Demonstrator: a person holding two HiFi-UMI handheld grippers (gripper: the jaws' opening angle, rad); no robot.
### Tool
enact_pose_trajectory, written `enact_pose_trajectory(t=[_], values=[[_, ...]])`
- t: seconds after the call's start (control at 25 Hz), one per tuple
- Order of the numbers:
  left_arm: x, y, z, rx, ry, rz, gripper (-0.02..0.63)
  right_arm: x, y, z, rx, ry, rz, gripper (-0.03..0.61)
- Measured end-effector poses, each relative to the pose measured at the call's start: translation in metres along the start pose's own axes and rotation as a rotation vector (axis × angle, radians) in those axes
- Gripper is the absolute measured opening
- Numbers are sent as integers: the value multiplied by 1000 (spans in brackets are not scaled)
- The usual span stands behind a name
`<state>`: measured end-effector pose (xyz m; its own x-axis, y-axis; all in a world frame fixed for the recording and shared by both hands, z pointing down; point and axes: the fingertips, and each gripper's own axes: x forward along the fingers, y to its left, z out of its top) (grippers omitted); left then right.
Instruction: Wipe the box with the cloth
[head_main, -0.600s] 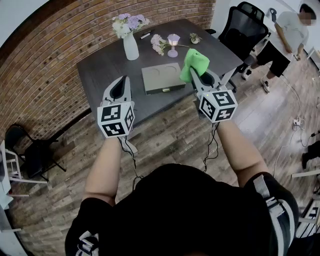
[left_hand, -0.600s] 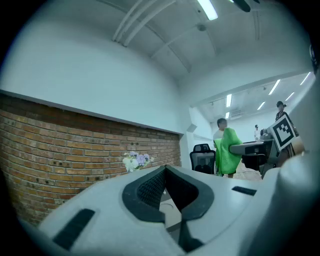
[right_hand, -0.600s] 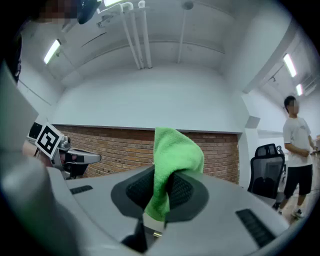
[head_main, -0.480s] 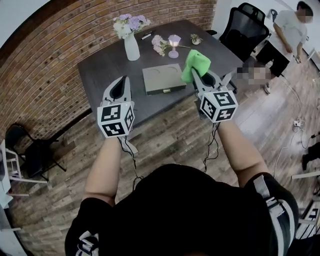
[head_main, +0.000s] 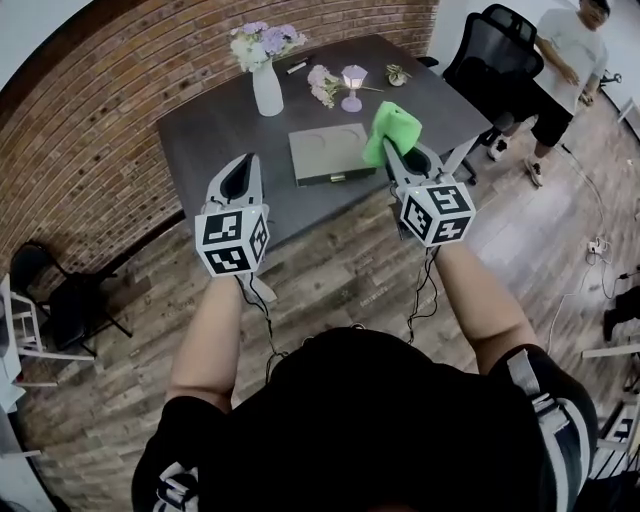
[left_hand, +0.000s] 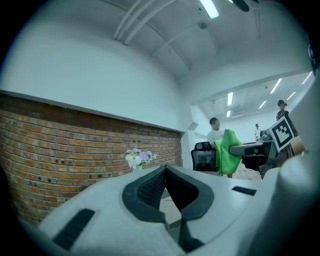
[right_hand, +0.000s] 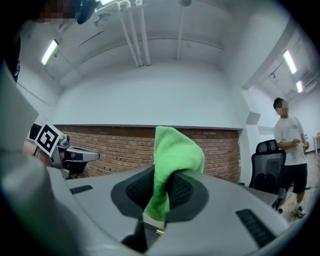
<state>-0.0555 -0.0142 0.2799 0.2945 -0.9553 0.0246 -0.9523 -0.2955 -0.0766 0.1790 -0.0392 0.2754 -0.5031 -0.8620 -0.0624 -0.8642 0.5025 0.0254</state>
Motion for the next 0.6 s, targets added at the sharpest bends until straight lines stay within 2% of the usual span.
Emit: enact_pose_trajectory(t=[0.28,0.6], values=[[-20,36,-36,-33,56,37,9,24,37,-28,-6,75,63,41],[-45,94,-94,-96,149,72,9,68,112,-79,-43,210,171,43]])
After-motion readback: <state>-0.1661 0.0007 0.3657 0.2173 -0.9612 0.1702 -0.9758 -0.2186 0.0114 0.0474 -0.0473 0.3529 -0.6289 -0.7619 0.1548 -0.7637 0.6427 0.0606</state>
